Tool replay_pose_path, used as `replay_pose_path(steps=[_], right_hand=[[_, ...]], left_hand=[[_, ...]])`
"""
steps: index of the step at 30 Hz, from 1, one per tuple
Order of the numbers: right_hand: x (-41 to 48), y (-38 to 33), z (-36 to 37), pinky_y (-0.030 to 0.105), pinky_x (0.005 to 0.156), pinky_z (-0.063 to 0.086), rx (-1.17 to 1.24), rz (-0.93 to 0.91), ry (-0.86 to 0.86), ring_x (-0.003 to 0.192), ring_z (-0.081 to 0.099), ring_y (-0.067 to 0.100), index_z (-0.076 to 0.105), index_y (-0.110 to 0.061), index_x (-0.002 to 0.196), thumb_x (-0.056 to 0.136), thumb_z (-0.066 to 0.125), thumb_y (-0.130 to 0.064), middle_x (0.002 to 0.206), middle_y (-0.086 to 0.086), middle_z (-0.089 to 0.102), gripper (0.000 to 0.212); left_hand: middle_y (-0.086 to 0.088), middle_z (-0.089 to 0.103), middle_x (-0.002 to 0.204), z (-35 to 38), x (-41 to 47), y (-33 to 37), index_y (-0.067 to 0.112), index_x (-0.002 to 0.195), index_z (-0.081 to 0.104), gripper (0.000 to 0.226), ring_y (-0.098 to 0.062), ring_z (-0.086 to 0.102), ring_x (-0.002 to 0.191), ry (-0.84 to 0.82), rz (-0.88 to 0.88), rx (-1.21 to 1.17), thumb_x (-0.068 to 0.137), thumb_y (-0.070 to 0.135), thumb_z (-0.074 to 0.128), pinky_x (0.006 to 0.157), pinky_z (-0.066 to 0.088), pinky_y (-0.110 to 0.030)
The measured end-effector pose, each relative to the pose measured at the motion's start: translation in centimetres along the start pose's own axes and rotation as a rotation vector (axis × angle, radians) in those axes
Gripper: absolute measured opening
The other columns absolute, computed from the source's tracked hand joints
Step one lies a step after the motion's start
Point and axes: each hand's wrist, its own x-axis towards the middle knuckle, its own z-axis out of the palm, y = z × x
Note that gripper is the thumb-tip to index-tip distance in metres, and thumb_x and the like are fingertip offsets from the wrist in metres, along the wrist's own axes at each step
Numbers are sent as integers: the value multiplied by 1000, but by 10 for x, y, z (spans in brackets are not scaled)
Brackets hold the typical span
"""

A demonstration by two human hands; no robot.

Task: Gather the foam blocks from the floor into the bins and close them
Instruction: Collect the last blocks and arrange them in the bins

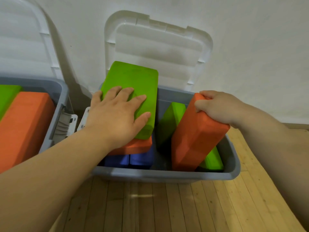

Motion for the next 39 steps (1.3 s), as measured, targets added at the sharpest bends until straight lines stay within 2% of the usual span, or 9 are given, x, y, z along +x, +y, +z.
replay_pose_path(steps=[5, 11, 15, 21, 24, 29, 32, 35, 39], right_hand=[[5, 13, 31, 31, 92, 41, -12, 8, -2, 121, 55, 29, 54, -30, 142, 92, 60, -43, 142, 7, 59, 52], [-1, 33, 105, 46, 113, 36, -200, 18, -146, 140, 38, 44, 17, -28, 162, 89, 59, -54, 155, 25, 29, 89], [6, 60, 145, 55, 121, 17, -419, -57, -95, 154, 8, 41, -5, -36, 162, 87, 45, -77, 171, 12, -3, 99], [19, 83, 153, 57, 125, 8, -478, -33, -164, 156, -7, 40, -16, -32, 162, 86, 33, -87, 171, 9, -14, 105], [23, 76, 152, 57, 124, 12, -428, -57, -117, 156, 2, 43, -1, -34, 164, 86, 33, -88, 172, 8, -7, 101], [51, 50, 144, 52, 116, 32, -361, -139, 115, 143, 35, 41, 37, -27, 156, 88, 55, -71, 157, 17, 36, 82], [79, 33, 144, 49, 110, 43, -226, -69, 43, 131, 49, 43, 37, -24, 155, 88, 62, -66, 143, 22, 47, 82], [94, 27, 147, 42, 108, 42, -167, -1, -68, 133, 51, 42, 30, -20, 159, 92, 65, -56, 146, 25, 50, 85], [100, 19, 138, 38, 108, 41, -94, -2, 13, 134, 52, 37, 38, -18, 157, 92, 66, -47, 149, 17, 54, 77]], left_hand=[[3, 31, 165, -2, -1, 2, 45, 156, 31, 77, -27, 24, 152, -22, 0, -29, 89, 77, 12, 120, 20, -59], [4, 25, 167, -3, -2, 2, 46, 157, 26, 76, -26, 18, 154, -43, -7, -52, 89, 77, 12, 122, 15, -59], [3, 27, 166, -1, 0, 0, 46, 157, 27, 73, -27, 19, 154, -41, 4, -45, 91, 76, 14, 121, 16, -60], [2, 30, 165, -2, 0, 1, 45, 156, 31, 75, -28, 21, 153, -31, -1, -52, 90, 76, 14, 121, 16, -60], [2, 30, 165, -2, 0, 0, 45, 155, 32, 75, -28, 22, 153, -29, -7, -52, 89, 77, 15, 121, 17, -60], [3, 29, 166, -1, 0, 1, 46, 156, 29, 74, -27, 21, 153, -25, -1, -44, 90, 76, 13, 121, 16, -59], [4, 28, 166, 0, -2, -3, 48, 157, 28, 74, -26, 21, 153, -14, -8, -43, 91, 77, 12, 121, 17, -58], [5, 30, 165, 2, -3, -5, 48, 156, 29, 74, -25, 23, 153, -5, -10, -34, 91, 77, 12, 121, 19, -57], [5, 31, 165, 4, -4, -5, 48, 156, 30, 73, -25, 24, 153, 10, -10, -19, 92, 77, 12, 121, 20, -56]])
